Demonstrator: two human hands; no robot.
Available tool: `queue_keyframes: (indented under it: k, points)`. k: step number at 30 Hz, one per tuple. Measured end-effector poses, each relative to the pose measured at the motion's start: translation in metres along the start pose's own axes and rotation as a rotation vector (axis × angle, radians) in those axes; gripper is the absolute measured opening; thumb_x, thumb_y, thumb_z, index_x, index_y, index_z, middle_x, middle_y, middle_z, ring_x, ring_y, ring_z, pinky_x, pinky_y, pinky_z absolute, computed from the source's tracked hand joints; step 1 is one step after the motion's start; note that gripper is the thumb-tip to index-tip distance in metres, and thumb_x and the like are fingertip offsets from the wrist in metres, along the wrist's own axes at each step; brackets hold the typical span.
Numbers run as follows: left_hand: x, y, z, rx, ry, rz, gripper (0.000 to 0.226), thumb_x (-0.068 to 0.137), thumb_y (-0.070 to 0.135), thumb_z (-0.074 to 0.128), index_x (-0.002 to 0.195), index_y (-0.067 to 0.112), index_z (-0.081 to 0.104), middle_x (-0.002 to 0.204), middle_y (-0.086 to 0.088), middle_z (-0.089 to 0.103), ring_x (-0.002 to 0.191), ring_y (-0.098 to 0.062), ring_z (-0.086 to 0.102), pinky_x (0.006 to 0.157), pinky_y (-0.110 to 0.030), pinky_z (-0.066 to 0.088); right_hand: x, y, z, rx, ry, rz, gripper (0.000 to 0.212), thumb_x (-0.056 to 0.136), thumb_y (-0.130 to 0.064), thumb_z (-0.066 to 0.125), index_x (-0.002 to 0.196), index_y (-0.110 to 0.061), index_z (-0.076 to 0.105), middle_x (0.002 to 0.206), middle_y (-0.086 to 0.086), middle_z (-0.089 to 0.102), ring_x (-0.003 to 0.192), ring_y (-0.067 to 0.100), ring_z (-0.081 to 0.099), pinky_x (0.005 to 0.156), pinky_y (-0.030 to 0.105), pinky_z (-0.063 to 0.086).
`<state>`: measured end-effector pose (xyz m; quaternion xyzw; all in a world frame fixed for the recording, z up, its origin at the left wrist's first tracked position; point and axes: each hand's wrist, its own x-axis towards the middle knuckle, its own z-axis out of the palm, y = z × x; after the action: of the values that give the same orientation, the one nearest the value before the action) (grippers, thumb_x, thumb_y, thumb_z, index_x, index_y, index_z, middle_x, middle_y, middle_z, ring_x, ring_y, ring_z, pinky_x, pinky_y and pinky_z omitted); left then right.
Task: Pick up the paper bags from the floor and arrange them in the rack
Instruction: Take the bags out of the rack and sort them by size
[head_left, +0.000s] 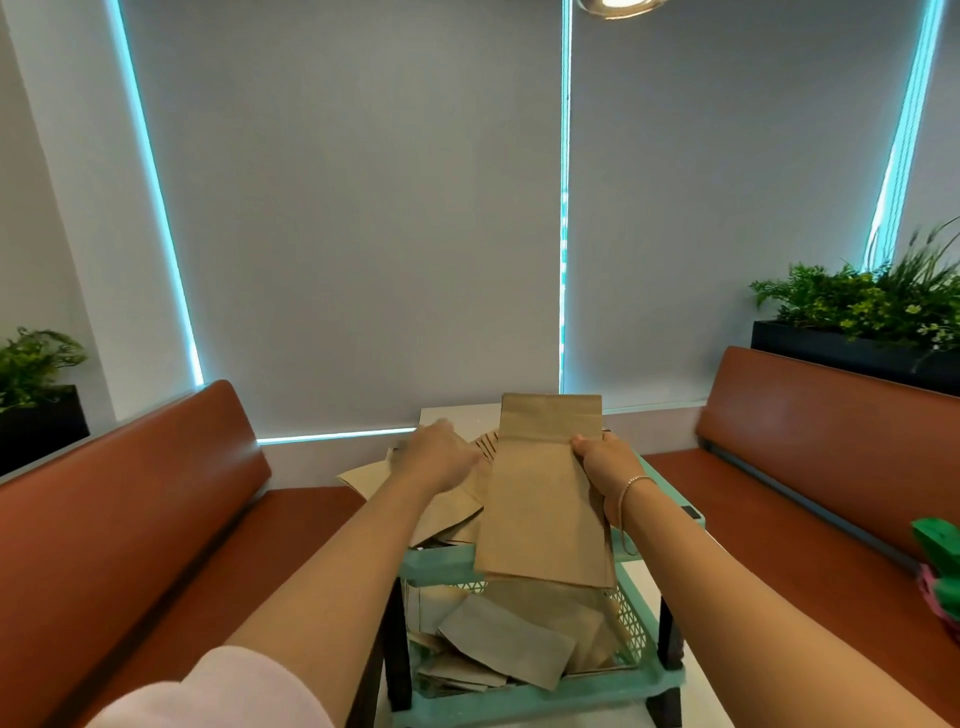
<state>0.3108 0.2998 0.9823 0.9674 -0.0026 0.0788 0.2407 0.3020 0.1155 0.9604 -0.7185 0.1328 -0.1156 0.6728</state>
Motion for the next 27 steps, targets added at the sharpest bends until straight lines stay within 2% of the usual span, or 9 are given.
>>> queue_keyframes:
  k: [2, 4, 9, 12, 14, 17, 19, 22, 27]
  points:
    - [0.006, -0.021, -0.005, 0.366, 0.019, -0.113, 0.066, 0.088, 0.053, 0.052, 0.140, 0.015, 0.037, 0.142, -0.012, 0.040, 0.128, -0.032, 0.038, 0.102, -0.043, 0.035, 0.002, 0.001, -0.001, -0.025, 0.026, 0.020, 0.029, 0.095, -0.022, 0.046, 0.119, -0.007, 0.053, 0.115, 0.014, 0.060, 0.109, 0.033, 0.056, 0.100, 0.046, 0.043]
    - [0.008, -0.039, -0.007, 0.498, -0.045, -0.185, 0.072, 0.083, 0.061, 0.054, 0.138, 0.017, 0.040, 0.139, -0.011, 0.043, 0.127, -0.031, 0.039, 0.104, -0.044, 0.031, 0.005, 0.004, -0.002, -0.038, 0.030, 0.035, 0.029, 0.094, -0.023, 0.047, 0.118, -0.009, 0.055, 0.115, 0.013, 0.061, 0.108, 0.034, 0.056, 0.100, 0.047, 0.043]
    - [0.006, -0.056, 0.002, 0.547, 0.061, -0.136, 0.071, 0.079, 0.064, 0.057, 0.130, 0.016, 0.046, 0.128, -0.006, 0.052, 0.118, -0.024, 0.048, 0.098, -0.040, 0.035, 0.001, 0.008, 0.001, -0.042, 0.046, 0.065, 0.020, 0.094, -0.021, 0.046, 0.104, -0.009, 0.058, 0.106, 0.015, 0.061, 0.104, 0.035, 0.056, 0.098, 0.048, 0.044]
    - [0.001, -0.053, 0.006, 0.581, 0.192, -0.076, 0.060, 0.084, 0.054, 0.057, 0.128, 0.014, 0.047, 0.126, -0.006, 0.054, 0.116, -0.024, 0.049, 0.095, -0.035, 0.038, 0.002, 0.009, 0.001, -0.053, 0.063, 0.080, 0.023, 0.093, -0.023, 0.047, 0.107, -0.009, 0.058, 0.109, 0.016, 0.061, 0.104, 0.035, 0.056, 0.098, 0.049, 0.043]
    - [0.000, -0.053, 0.006, 0.552, 0.271, -0.033, 0.043, 0.089, 0.040, 0.054, 0.123, 0.013, 0.051, 0.122, -0.006, 0.056, 0.114, -0.023, 0.050, 0.093, -0.032, 0.039, 0.001, 0.008, 0.000, -0.065, 0.066, 0.093, 0.018, 0.093, -0.022, 0.046, 0.099, -0.009, 0.057, 0.107, 0.017, 0.061, 0.103, 0.035, 0.056, 0.097, 0.048, 0.044]
    - [-0.001, -0.052, 0.002, 0.296, 0.332, -0.006, 0.026, 0.091, 0.016, 0.045, 0.114, 0.011, 0.056, 0.110, -0.008, 0.061, 0.102, -0.025, 0.056, 0.080, -0.032, 0.041, 0.002, 0.008, -0.002, -0.045, 0.078, 0.102, 0.015, 0.093, -0.020, 0.044, 0.090, -0.010, 0.055, 0.100, 0.017, 0.058, 0.093, 0.031, 0.055, 0.087, 0.039, 0.046]
    - [0.001, -0.052, -0.005, 0.062, 0.316, -0.042, 0.023, 0.091, 0.014, 0.047, 0.111, 0.012, 0.057, 0.109, -0.009, 0.061, 0.098, -0.027, 0.056, 0.073, -0.031, 0.042, 0.002, 0.008, -0.003, -0.057, 0.085, 0.100, 0.017, 0.093, -0.019, 0.042, 0.085, -0.010, 0.054, 0.096, 0.015, 0.056, 0.087, 0.028, 0.051, 0.080, 0.038, 0.044]
    - [0.004, -0.051, -0.020, -0.192, 0.342, -0.091, 0.015, 0.091, 0.021, 0.056, 0.102, 0.012, 0.062, 0.108, -0.009, 0.063, 0.100, -0.027, 0.056, 0.073, -0.028, 0.039, 0.001, 0.006, -0.004, -0.058, 0.100, 0.108, 0.020, 0.094, -0.019, 0.042, 0.077, -0.013, 0.050, 0.094, 0.013, 0.054, 0.088, 0.027, 0.050, 0.091, 0.043, 0.045]
    - [0.006, -0.051, -0.032, -0.769, 0.419, -0.243, 0.010, 0.091, 0.020, 0.061, 0.083, 0.018, 0.055, 0.100, -0.008, 0.060, 0.085, -0.021, 0.054, 0.065, -0.031, 0.046, -0.002, 0.006, -0.004, -0.075, 0.111, 0.105, 0.025, 0.093, -0.020, 0.043, 0.107, -0.002, 0.054, 0.101, 0.017, 0.056, 0.095, 0.031, 0.053, 0.094, 0.043, 0.044]
